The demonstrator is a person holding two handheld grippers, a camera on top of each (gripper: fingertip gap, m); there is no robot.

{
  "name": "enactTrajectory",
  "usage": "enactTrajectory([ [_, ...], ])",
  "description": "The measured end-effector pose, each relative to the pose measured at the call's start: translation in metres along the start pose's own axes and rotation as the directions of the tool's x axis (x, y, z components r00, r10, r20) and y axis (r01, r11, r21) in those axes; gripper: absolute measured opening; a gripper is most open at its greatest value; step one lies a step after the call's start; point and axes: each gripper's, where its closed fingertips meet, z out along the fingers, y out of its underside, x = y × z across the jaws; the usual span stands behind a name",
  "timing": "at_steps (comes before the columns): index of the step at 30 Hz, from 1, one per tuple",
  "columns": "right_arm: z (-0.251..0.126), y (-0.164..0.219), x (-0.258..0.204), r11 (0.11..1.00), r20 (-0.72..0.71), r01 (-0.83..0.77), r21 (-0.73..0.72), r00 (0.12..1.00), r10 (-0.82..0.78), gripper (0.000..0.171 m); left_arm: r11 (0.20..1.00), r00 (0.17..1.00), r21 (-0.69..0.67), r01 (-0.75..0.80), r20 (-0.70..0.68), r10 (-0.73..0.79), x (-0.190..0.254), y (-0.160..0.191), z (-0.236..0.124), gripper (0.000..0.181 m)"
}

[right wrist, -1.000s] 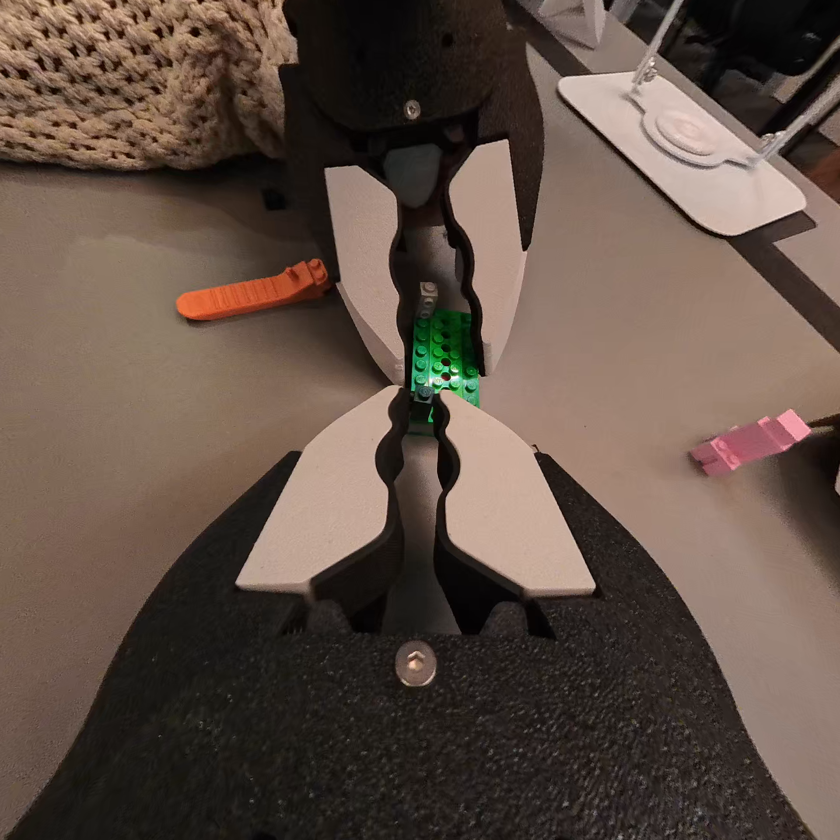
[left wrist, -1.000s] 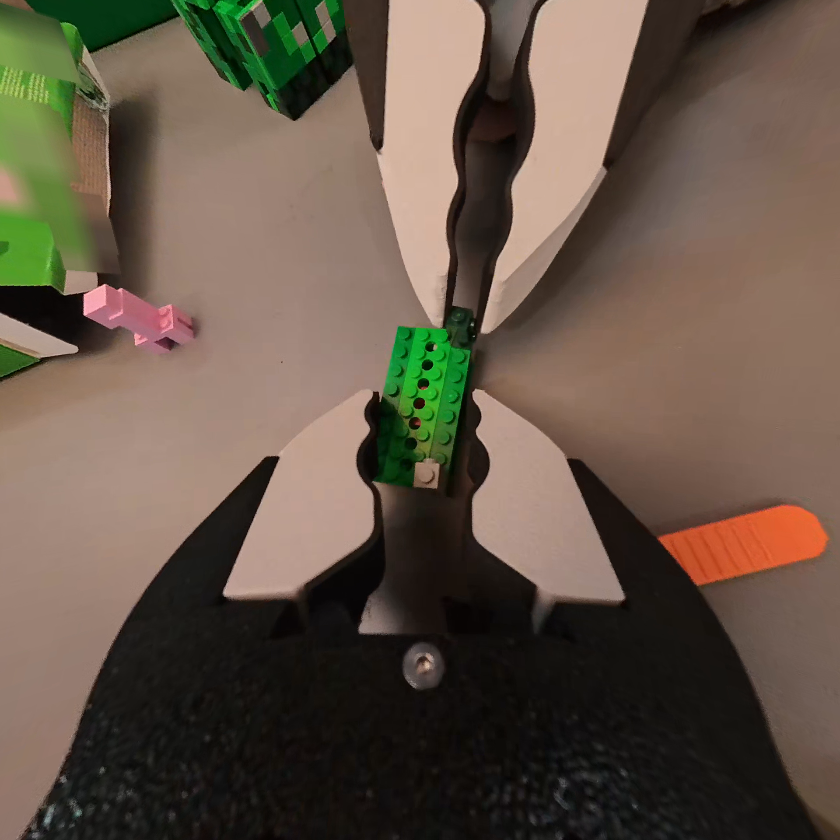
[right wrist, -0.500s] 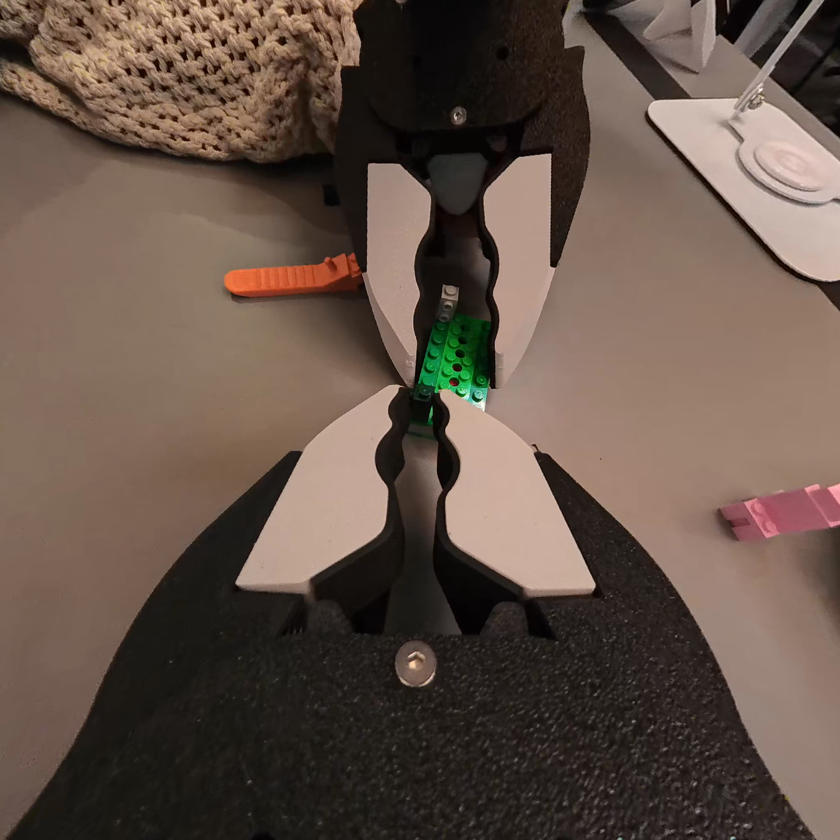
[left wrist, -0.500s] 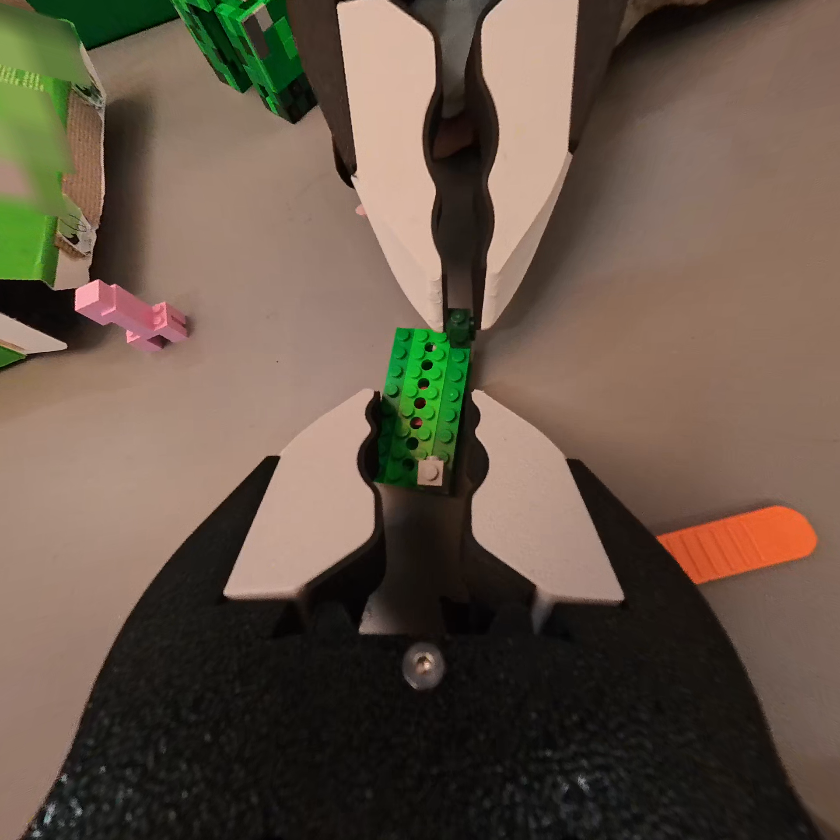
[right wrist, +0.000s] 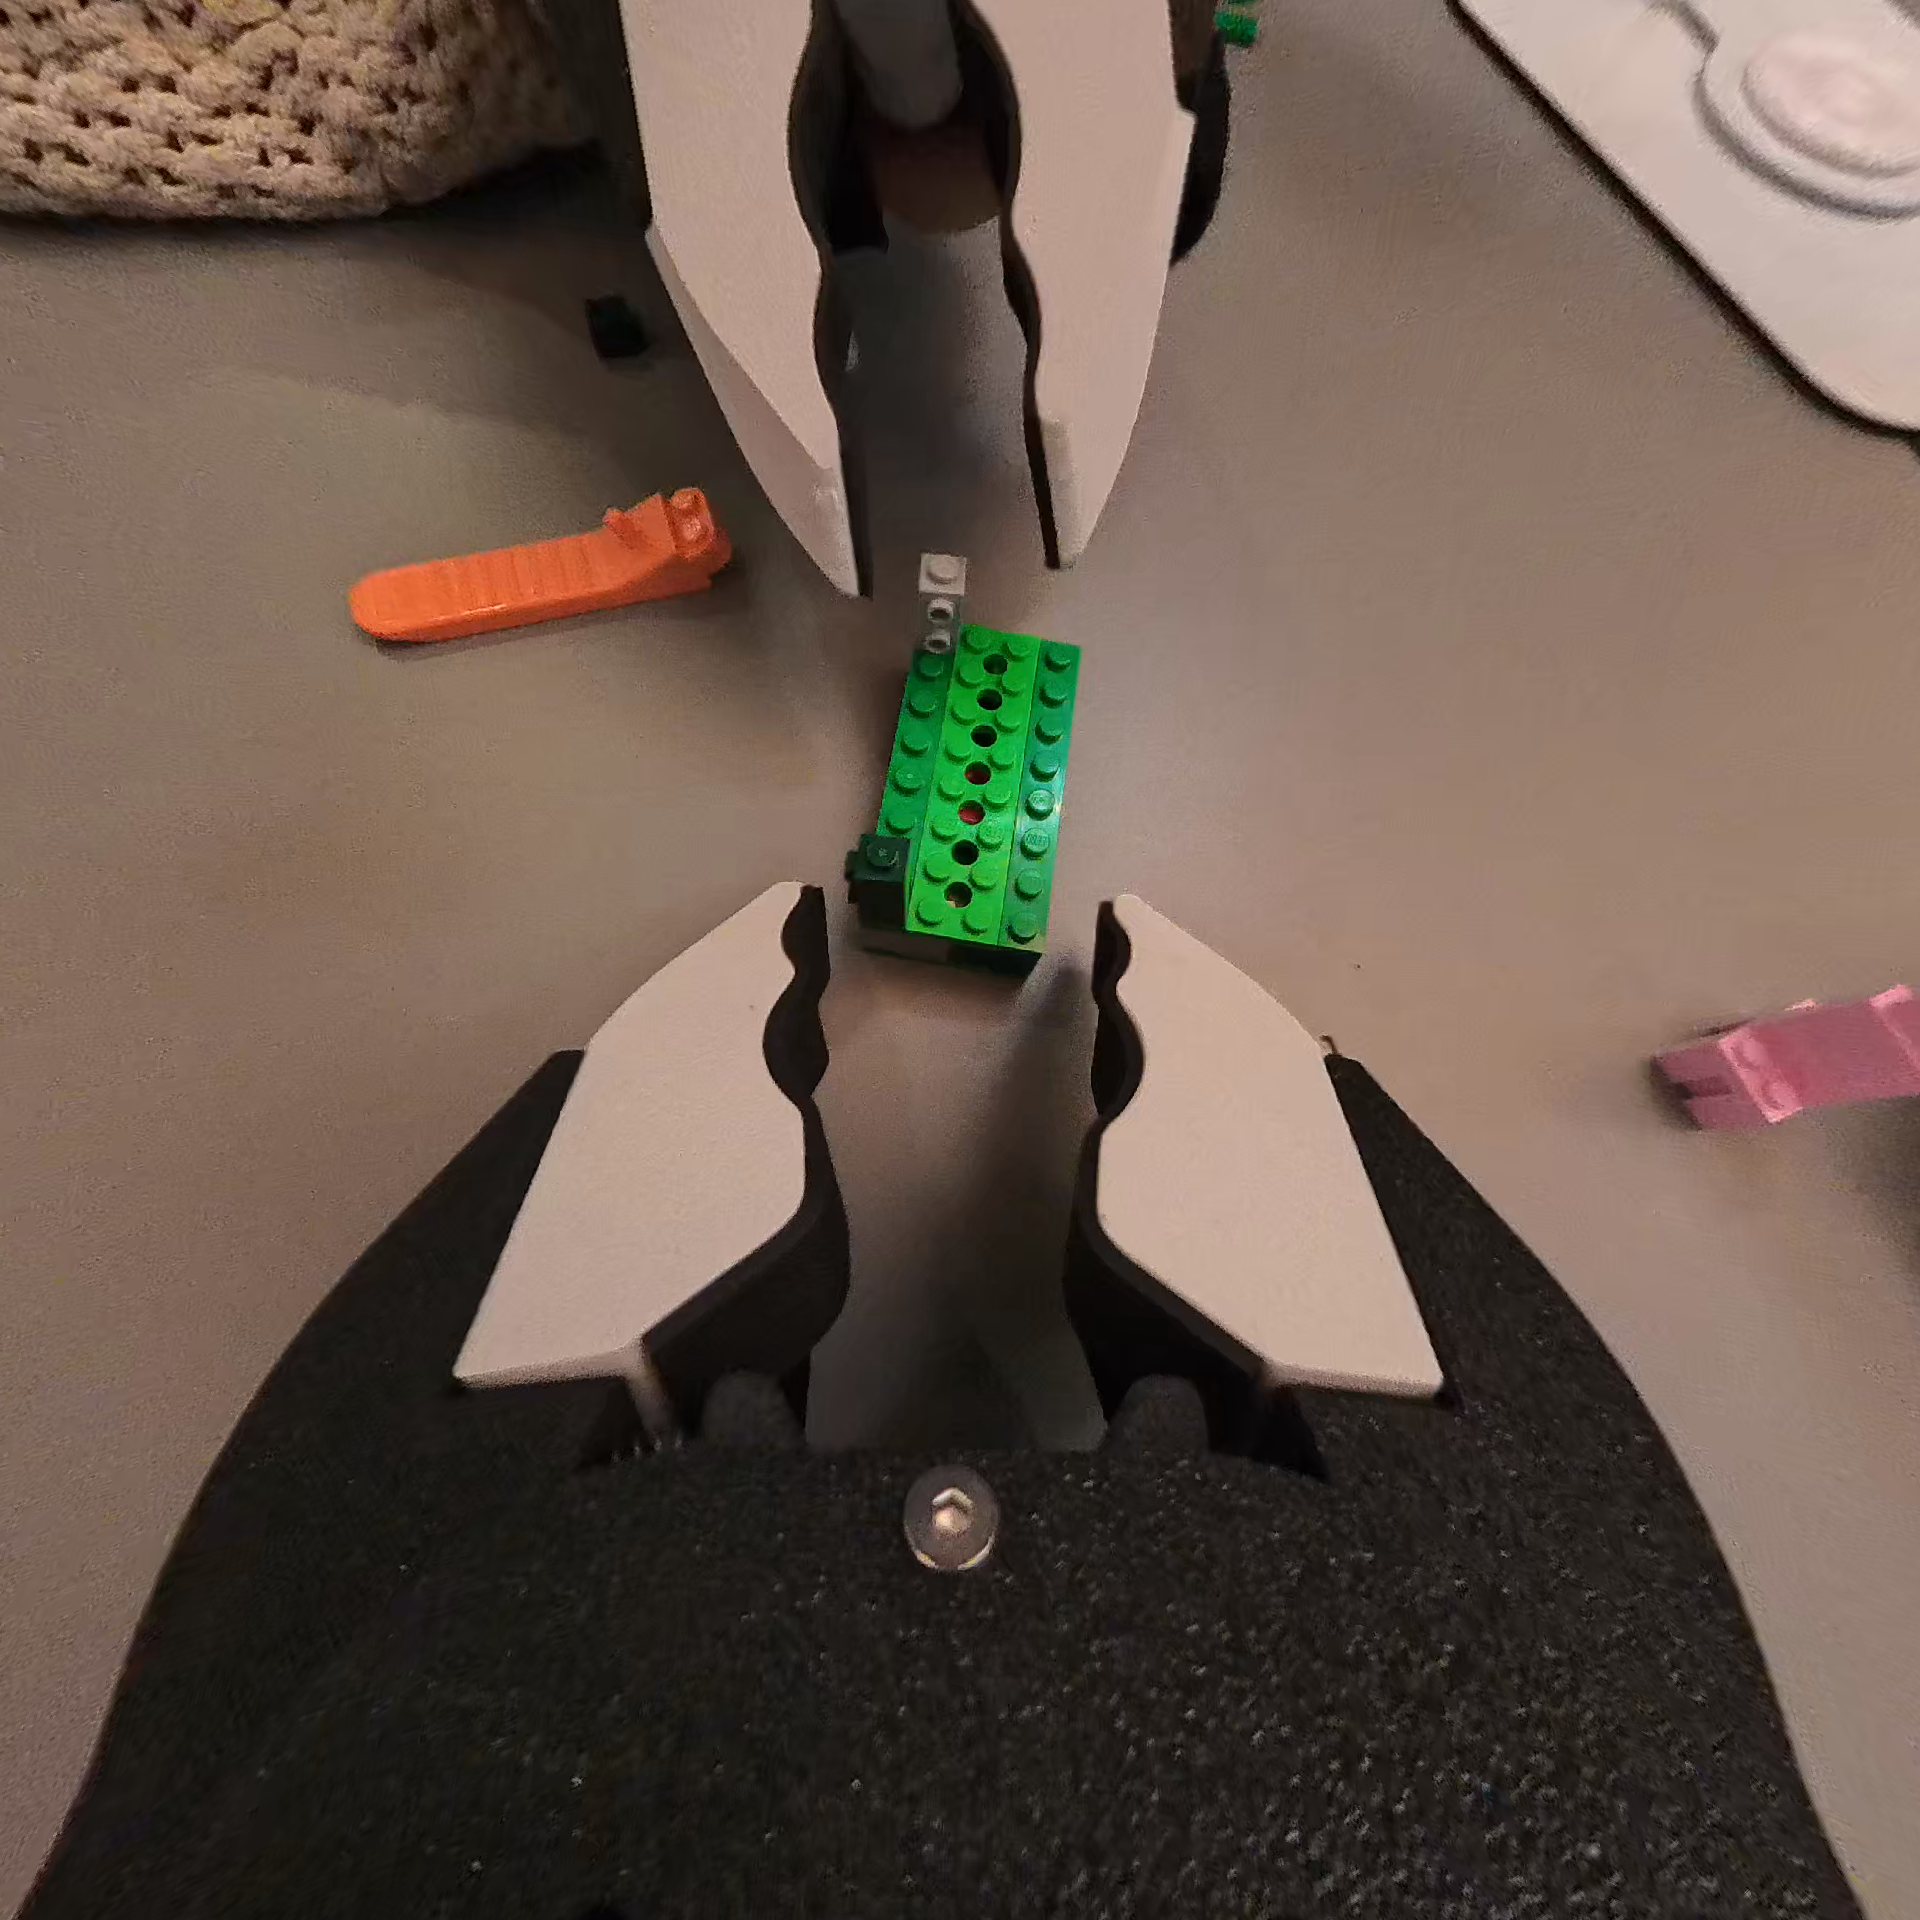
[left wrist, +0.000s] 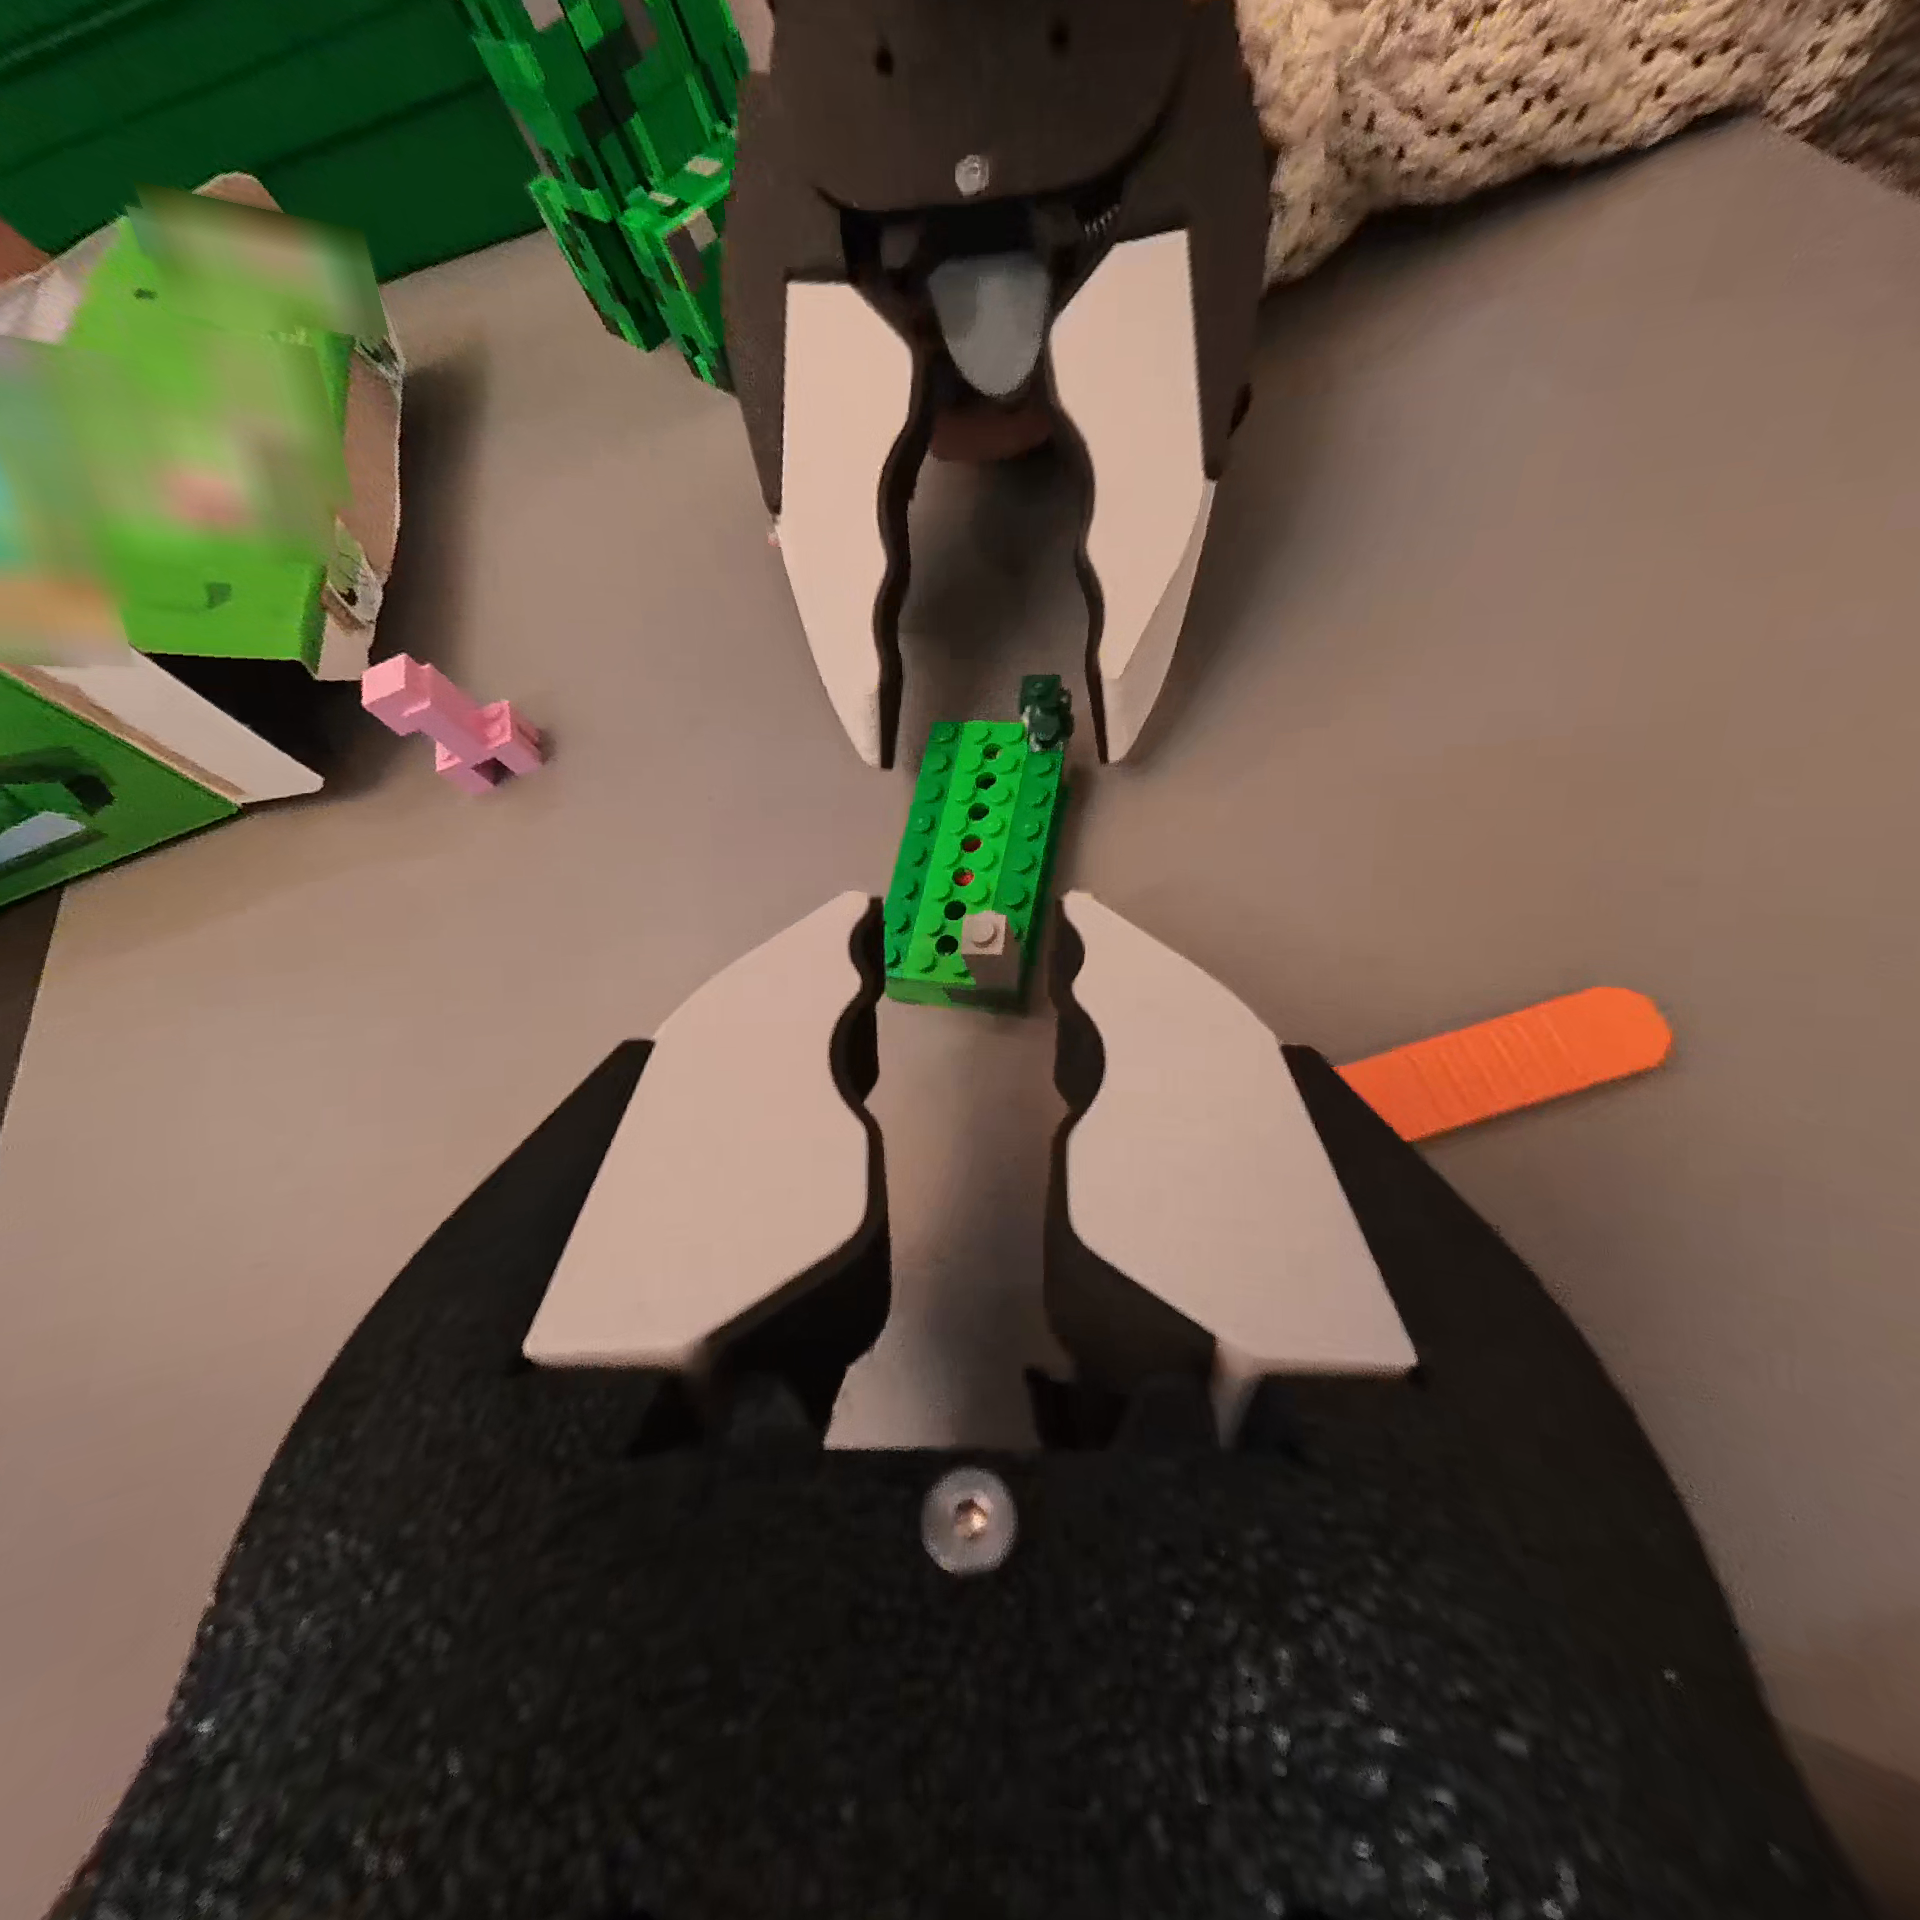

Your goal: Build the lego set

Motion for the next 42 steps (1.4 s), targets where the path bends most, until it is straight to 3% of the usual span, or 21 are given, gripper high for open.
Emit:
enactTrajectory([
  [5,0.003,0.002,-0.003,0.998,0.052,-0.052,-0.028,0.997,0.054,0.039,0.999,1.0,-0.034,0.024,-0.018,-0.025,0.0,0.009,0.003,0.031],
  [11,0.003,0.002,-0.005,0.999,0.075,-0.04,-0.032,0.996,0.043,0.035,0.999,0.998,-0.029,0.016,-0.061,-0.018,0.006,0.009,0.003,0.009],
  [23,0.003,0.002,-0.008,1.0,0.141,0.016,-0.027,0.99,-0.012,0.035,0.999,0.991,-0.01,0.047,-0.126,-0.048,0.014,0.007,0.004,0.009],
  [26,0.003,0.001,-0.008,1.0,0.143,0.016,-0.026,0.99,-0.013,0.035,0.996,0.995,-0.003,0.086,-0.048,-0.086,0.006,0.006,0.003,0.043],
  [28,0.003,0.001,-0.008,0.999,0.148,0.02,-0.025,0.989,-0.017,0.035,0.987,0.989,0.087,0.133,0.059,-0.138,-0.006,-0.005,-0.005,0.064],
  [32,0.004,0.0,-0.009,0.999,0.173,0.042,-0.02,0.984,-0.038,0.035,0.92,0.872,0.392,0.023,0.442,-0.21,-0.026,-0.044,-0.047,0.062],
  [35,0.005,-0.003,-0.007,0.999,0.187,0.052,-0.004,0.981,-0.05,0.035,0.936,0.718,0.33,-0.12,0.68,-0.147,-0.019,-0.041,-0.073,0.057],
  [37,-0.001,-0.015,-0.002,0.996,0.177,0.021,0.084,0.984,-0.035,0.035,0.941,0.663,0.314,-0.128,0.733,-0.154,-0.008,-0.037,-0.08,0.058],
  [42,-0.027,-0.031,0.012,0.956,0.102,-0.056,0.288,0.994,0.027,0.045,0.931,0.624,0.355,-0.086,0.748,-0.227,0.016,-0.039,-0.092,0.062],
])
